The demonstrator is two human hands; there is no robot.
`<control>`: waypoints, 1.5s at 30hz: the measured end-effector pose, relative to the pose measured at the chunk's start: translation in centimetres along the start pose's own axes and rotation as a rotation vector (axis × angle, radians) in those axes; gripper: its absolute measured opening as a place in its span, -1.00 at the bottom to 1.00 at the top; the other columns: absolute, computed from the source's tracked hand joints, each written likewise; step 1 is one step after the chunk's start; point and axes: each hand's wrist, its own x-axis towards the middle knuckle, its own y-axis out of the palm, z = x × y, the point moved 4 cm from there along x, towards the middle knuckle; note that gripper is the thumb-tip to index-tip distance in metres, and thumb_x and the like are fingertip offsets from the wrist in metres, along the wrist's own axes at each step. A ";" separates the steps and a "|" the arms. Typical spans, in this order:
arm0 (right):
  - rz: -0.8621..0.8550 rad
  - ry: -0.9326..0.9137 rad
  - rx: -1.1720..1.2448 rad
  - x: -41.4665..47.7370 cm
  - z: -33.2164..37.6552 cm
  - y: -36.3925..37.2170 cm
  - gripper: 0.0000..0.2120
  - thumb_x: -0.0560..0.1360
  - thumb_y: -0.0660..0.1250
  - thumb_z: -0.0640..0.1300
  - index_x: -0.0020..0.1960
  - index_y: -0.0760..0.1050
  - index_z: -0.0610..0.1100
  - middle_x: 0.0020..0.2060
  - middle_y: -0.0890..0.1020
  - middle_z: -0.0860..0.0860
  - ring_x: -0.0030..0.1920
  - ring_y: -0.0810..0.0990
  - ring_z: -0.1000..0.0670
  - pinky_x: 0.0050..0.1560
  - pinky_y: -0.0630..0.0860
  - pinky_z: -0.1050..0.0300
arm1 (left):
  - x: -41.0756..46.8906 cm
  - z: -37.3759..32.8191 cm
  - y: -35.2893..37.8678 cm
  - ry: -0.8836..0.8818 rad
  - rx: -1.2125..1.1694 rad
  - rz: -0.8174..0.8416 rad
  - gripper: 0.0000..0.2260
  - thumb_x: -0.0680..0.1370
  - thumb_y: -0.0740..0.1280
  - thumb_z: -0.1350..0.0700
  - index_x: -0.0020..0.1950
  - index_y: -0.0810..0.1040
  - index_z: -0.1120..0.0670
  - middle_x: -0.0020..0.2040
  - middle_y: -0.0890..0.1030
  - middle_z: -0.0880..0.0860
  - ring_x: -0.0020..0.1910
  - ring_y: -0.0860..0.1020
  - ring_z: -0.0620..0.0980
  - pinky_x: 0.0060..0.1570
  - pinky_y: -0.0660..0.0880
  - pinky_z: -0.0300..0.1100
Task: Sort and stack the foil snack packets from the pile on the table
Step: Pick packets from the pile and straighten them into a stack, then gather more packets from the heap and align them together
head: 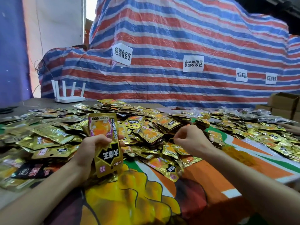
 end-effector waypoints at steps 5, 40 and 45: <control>0.042 -0.166 0.374 1.2 7.9 4.6 -0.96 0.53 0.44 -0.18 -0.07 0.68 -0.11 -0.18 0.70 -0.01 -0.14 0.67 0.05 -0.15 0.61 0.21 | -0.6 -1.2 -0.8 0.015 -0.046 -0.033 -0.54 0.43 0.24 0.16 0.29 0.60 0.22 0.20 0.62 0.28 -0.04 0.65 0.17 -0.06 0.57 0.04; 0.562 -0.045 1.733 1.6 10.1 10.1 -0.47 0.42 0.28 -0.44 0.35 0.52 -0.13 0.22 0.66 -0.16 -0.09 0.75 -0.14 -0.32 0.65 0.22 | -0.4 -1.5 -1.3 -0.025 -0.234 0.046 -0.72 0.35 0.29 0.20 -0.10 0.73 0.28 -0.09 0.69 0.26 -0.20 0.68 0.22 -0.16 0.65 0.11; 0.358 -0.026 1.434 1.1 9.7 11.4 -0.39 0.24 0.57 -0.31 0.27 0.59 -0.07 0.23 0.65 -0.16 0.06 0.72 -0.22 -0.15 0.68 -0.03 | 0.2 -2.2 -3.5 0.124 -0.393 -0.298 -0.73 0.50 0.23 0.15 -0.10 0.72 0.21 -0.01 0.71 0.23 -0.11 0.70 0.21 -0.03 0.64 0.16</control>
